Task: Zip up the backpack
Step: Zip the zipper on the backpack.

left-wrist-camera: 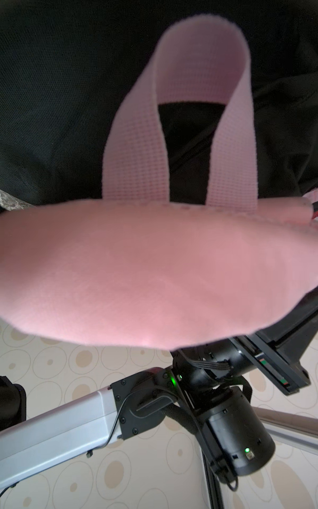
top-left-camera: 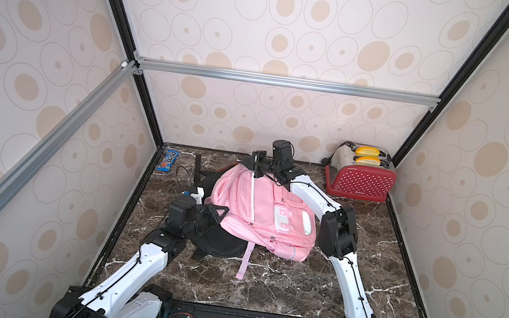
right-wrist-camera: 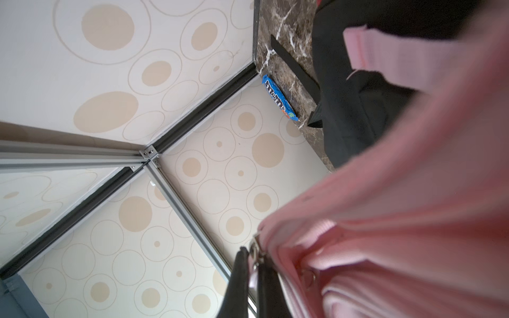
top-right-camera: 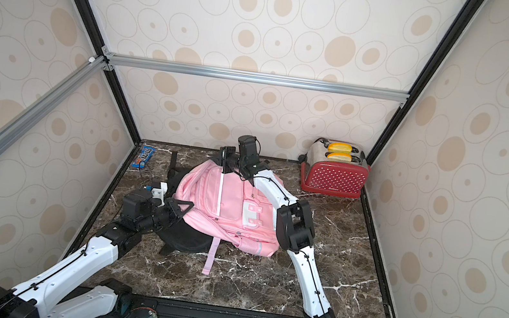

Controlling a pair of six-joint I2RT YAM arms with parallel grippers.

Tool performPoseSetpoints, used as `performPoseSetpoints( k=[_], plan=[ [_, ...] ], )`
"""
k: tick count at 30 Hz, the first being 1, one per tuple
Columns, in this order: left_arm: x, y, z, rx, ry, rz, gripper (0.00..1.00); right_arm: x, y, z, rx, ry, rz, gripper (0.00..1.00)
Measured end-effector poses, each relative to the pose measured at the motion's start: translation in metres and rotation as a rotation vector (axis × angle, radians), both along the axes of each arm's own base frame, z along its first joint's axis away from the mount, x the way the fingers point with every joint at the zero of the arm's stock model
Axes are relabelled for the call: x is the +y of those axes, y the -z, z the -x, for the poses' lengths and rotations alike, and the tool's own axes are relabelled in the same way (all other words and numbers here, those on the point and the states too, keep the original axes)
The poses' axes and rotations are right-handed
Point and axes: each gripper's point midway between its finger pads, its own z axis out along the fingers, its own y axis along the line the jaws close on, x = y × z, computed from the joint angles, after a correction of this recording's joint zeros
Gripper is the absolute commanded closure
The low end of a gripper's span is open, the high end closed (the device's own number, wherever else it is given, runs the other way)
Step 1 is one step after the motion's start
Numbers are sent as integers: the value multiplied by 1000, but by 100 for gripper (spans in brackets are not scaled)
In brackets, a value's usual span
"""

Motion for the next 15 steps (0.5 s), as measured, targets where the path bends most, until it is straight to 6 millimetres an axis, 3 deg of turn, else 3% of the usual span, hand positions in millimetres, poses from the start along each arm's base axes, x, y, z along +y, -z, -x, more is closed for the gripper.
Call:
performPoseSetpoints(
  k=[8, 14, 15],
  plan=[
    [4, 3, 2, 15, -9, -1, 100, -13, 15, -6, 36, 15, 20, 100],
    [7, 5, 3, 28, -7, -8, 100, -21, 7, -10, 100, -31, 19, 100],
    [8, 4, 2, 27, -7, -17, 83, -20, 2, -11, 109, -52, 11, 100]
  ],
)
